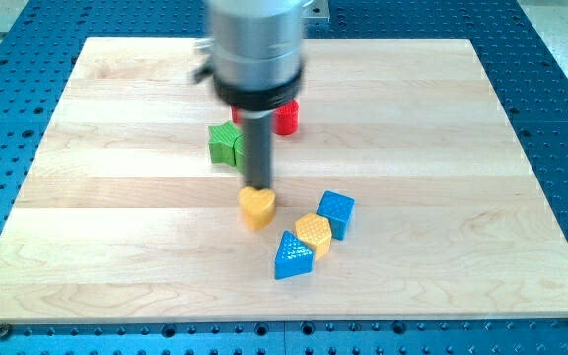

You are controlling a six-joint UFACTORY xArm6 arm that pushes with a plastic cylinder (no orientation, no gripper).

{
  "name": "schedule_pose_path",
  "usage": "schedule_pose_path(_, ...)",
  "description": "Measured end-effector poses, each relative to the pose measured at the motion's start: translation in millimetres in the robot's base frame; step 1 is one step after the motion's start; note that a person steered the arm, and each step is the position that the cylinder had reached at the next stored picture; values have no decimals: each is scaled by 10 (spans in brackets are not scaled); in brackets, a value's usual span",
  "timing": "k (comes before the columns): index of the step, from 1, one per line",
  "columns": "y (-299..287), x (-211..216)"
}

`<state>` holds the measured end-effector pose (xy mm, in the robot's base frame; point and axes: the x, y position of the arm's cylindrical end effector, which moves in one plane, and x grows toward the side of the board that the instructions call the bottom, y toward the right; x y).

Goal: Place the yellow blocks and blue blocks diagonal to each other

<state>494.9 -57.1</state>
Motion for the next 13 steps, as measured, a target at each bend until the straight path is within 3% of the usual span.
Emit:
schedule_pose_path(1,-244,-69)
schedule_pose_path(2,562,-292)
schedule_pose_path(3,1647,-88)
schedule_pose_path(4,1772,758)
schedule_pose_path(6,501,704)
schedule_pose_path(7,434,680)
schedule_pose_path(9,987,581)
schedule_pose_path(10,846,308)
schedule_pose_path(12,7,30)
schedule_pose_path(13,450,-285)
